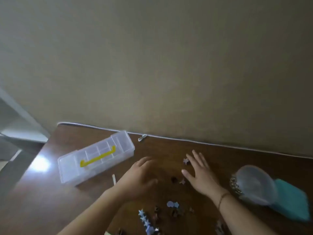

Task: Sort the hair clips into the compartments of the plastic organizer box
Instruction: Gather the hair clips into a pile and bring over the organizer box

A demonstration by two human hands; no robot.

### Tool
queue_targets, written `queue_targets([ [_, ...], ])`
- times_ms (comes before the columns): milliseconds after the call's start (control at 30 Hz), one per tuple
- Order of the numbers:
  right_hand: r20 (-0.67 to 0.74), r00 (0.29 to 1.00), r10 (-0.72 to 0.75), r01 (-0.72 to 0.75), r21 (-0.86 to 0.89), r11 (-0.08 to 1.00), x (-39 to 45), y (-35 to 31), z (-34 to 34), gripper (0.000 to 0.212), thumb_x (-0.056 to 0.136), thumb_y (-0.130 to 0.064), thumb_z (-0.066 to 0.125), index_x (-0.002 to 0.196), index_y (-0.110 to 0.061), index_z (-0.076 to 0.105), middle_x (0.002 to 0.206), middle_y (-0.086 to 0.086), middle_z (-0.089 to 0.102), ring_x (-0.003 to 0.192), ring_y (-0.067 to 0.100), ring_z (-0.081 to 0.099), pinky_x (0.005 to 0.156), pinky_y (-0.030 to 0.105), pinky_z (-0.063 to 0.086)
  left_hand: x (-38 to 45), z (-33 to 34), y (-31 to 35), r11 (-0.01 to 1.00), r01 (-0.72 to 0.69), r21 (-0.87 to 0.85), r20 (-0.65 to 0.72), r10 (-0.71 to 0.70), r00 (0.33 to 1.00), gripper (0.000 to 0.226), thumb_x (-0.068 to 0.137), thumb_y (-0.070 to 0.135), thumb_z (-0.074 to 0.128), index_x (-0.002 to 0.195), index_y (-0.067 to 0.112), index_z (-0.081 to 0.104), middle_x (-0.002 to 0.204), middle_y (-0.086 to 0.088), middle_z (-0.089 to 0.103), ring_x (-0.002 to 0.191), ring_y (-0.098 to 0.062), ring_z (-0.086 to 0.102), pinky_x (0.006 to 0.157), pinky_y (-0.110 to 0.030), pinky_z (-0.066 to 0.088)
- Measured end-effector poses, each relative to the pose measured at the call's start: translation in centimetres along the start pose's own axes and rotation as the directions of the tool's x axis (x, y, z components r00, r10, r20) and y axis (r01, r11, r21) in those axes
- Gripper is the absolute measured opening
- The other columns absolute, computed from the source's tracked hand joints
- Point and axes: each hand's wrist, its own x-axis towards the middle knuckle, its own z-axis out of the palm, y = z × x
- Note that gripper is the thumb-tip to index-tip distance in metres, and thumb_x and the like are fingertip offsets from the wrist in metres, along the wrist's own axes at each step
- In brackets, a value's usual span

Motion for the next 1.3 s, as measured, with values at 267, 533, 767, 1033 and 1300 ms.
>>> queue_targets([
  [267, 0.089, 0.954, -0.286, 0.3, -0.261, 0.918, 0.6, 0.7, 1.4, 0.064, 0.094, -0.067, 0.016, 0.152, -0.044, 0.001, 0.159, -0.016, -0.019, 0.145, 0.009, -0.024, 0.121, 0.039, -0.007, 6.0, 0.6, 0.2, 0.998, 0.018, -0.066, -0.128, -0.027, 0.991, 0.071, 0.093, 0.036, 0.063, 0.153, 0.024, 0.029, 0.165, 0.003, 0.014, 0.15, -0.016, 0.019, 0.118, -0.03, 0.027],
  [533, 0.298, 0.778, -0.554, 0.629, -0.362, 0.688, -5.3, 0.6, 6.0, 0.051, 0.097, -0.061, 0.02, 0.137, -0.042, 0.045, 0.151, -0.008, 0.042, 0.14, 0.019, 0.034, 0.104, 0.038, 0.025, 12.5, 1.3, 0.0, 0.966, 0.227, -0.123, -0.325, -0.255, 0.911, 0.072, 0.095, 0.033, 0.059, 0.153, 0.006, 0.025, 0.16, -0.016, 0.02, 0.15, -0.031, 0.016, 0.122, -0.039, 0.017],
  [767, 0.233, 0.825, -0.515, 0.565, -0.302, 0.768, -7.0, 0.7, 6.5, 0.055, 0.099, -0.06, 0.02, 0.149, -0.039, 0.029, 0.158, -0.008, 0.03, 0.145, 0.019, 0.026, 0.11, 0.04, 0.028, 11.6, 3.4, -1.1, 0.967, 0.238, 0.089, -0.299, -0.202, 0.932, 0.062, 0.096, 0.041, 0.051, 0.147, 0.01, 0.034, 0.151, -0.014, 0.035, 0.14, -0.034, 0.03, 0.119, -0.046, 0.024],
  [1033, -0.036, 0.942, -0.333, 0.335, 0.054, 0.941, -4.8, -1.9, 4.5, 0.066, 0.091, -0.072, 0.01, 0.151, -0.044, 0.008, 0.158, -0.027, -0.012, 0.142, -0.005, -0.022, 0.121, 0.032, -0.002, -1.3, 9.7, 0.2, 0.98, -0.169, 0.107, -0.15, 0.184, 0.971, 0.048, 0.098, 0.044, 0.045, 0.14, 0.023, 0.047, 0.14, 0.001, 0.05, 0.138, -0.02, 0.039, 0.117, -0.049, 0.029],
  [1300, 0.14, 0.895, -0.423, 0.434, -0.052, 0.9, -8.4, -3.9, 7.5, 0.06, 0.098, -0.065, 0.016, 0.153, -0.041, 0.012, 0.16, -0.024, -0.002, 0.143, -0.002, -0.022, 0.121, 0.035, -0.008, -7.8, 9.8, -1.9, 0.91, -0.369, -0.189, -0.2, 0.332, 0.922, 0.042, 0.085, 0.007, 0.052, 0.124, 0.018, 0.064, 0.133, 0.002, 0.062, 0.131, -0.013, 0.053, 0.113, -0.031, 0.038],
])
